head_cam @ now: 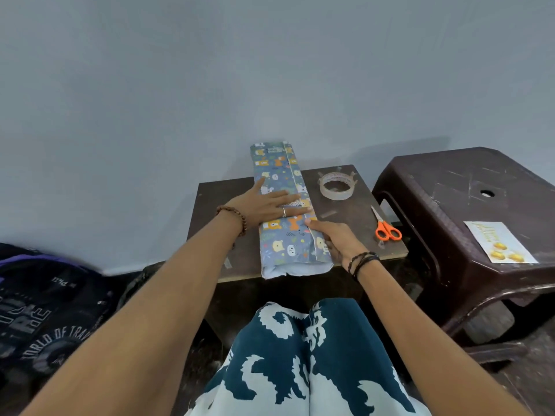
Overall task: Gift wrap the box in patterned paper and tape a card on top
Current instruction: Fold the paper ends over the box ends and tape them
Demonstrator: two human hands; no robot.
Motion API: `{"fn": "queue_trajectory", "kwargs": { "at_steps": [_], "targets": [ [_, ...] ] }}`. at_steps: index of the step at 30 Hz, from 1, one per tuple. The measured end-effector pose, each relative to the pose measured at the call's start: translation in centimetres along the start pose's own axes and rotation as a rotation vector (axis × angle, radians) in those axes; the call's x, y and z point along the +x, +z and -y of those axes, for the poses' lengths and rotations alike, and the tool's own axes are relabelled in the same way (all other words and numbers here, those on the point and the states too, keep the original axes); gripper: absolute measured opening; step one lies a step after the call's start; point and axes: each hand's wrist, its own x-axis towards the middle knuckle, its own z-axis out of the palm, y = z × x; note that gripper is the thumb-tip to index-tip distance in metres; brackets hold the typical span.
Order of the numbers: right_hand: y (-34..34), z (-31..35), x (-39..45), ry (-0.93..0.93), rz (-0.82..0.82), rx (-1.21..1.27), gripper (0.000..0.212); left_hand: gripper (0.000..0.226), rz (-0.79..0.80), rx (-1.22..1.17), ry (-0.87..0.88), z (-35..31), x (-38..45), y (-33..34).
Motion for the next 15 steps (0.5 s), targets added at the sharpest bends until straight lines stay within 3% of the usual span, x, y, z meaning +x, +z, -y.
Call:
{"fn": "queue_trajectory", "kwargs": {
  "at_steps": [5,9,12,15],
  "targets": [
    [0.7,-1.3,1.4,0.015,-0.043,-0.097,0.036,0.078,0.041,-0.432,-0.147,-1.9,0.5,2.6],
    [1.8,-1.9,2.3,-0.067,-0.084,-0.121,0.046,0.058,-0.131,-0.989,-0.503,-4.5,1.4,2.0],
    [2.3,-1.6,1.4,-0.220,-0.194,-0.386,0.033,0.051,-0.255,-1.405,-0.800,-7.3,1.2,1.7],
    [1.9,-1.9,0.9,-0.307,-0.269,-0.428,0.022,0.048,-0.334,-1.574,-0.891,-9.2,-0.2,2.5]
  ]
}}
